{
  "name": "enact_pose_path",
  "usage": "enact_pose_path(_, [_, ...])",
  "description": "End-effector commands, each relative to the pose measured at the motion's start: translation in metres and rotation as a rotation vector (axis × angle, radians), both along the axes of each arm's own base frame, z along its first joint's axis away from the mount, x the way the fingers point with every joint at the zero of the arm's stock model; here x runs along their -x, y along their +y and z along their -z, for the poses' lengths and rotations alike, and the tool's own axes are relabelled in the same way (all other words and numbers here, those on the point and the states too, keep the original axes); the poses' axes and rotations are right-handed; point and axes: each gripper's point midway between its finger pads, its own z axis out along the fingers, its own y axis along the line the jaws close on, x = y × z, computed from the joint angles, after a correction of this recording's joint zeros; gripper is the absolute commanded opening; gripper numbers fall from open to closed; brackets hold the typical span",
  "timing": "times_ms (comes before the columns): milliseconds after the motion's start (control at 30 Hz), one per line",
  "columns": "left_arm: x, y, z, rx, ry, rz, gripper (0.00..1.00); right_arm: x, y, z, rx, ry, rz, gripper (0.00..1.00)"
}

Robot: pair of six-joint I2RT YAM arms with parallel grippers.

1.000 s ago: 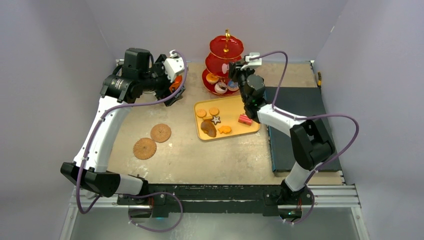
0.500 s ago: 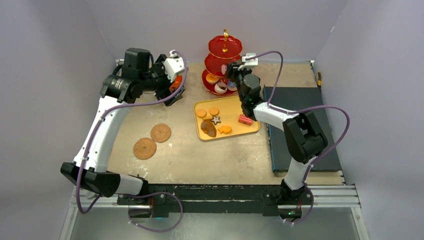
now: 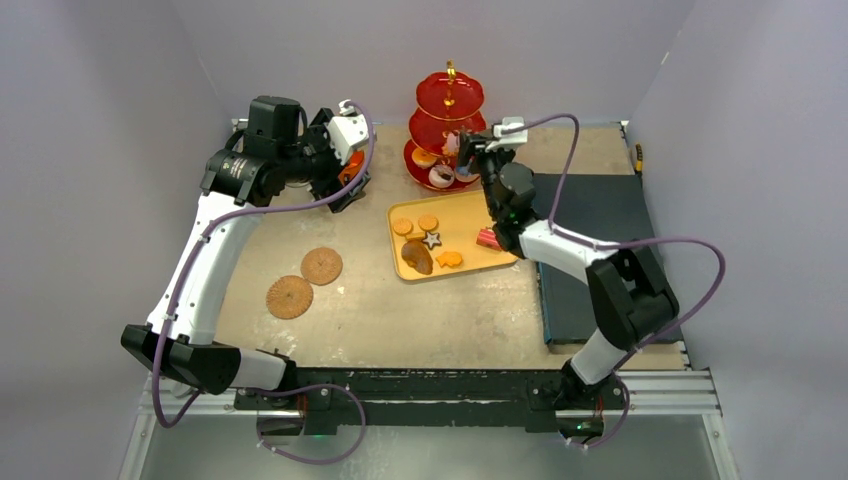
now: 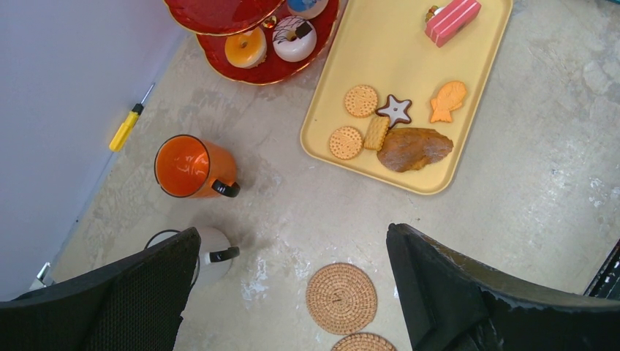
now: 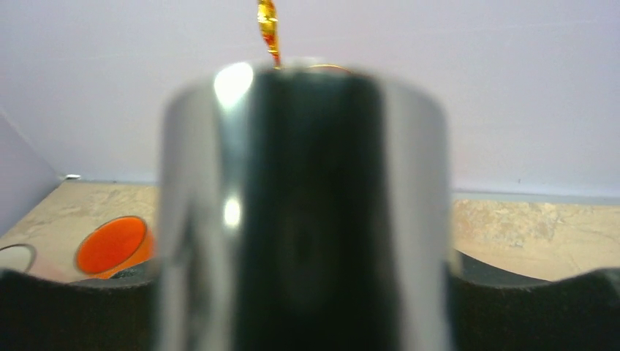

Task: Serve the afternoon tea

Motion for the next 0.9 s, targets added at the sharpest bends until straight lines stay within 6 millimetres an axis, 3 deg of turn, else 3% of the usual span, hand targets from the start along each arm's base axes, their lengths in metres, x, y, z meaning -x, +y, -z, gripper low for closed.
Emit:
enact_pose_path(0, [0.001, -0.001, -0.017, 0.02, -0.042, 0.001, 0.99, 0.045, 0.022, -0.027, 0.003, -0.082, -0.088, 0.64])
enact_pose_path(167, [0.002, -0.001, -0.017, 0.021, -0.04, 0.001, 0.99, 0.089, 0.034, 0.018, 0.019, 0.011, -0.156, 0.64])
enact_pose_path(367, [0.003, -0.002, -0.017, 0.025, -0.038, 0.005, 0.99, 0.116, 0.051, 0.065, 0.02, 0.121, -0.228, 0.64])
enact_pose_path(633, [0.003, -0.002, -0.018, 0.025, -0.042, 0.003, 0.99, 0.122, 0.072, 0.099, 0.069, 0.185, -0.269, 0.64])
enact_pose_path(867, [0.003, -0.001, -0.018, 0.021, -0.042, 0.004, 0.98, 0.124, 0.071, 0.126, 0.107, 0.232, -0.255, 0.64])
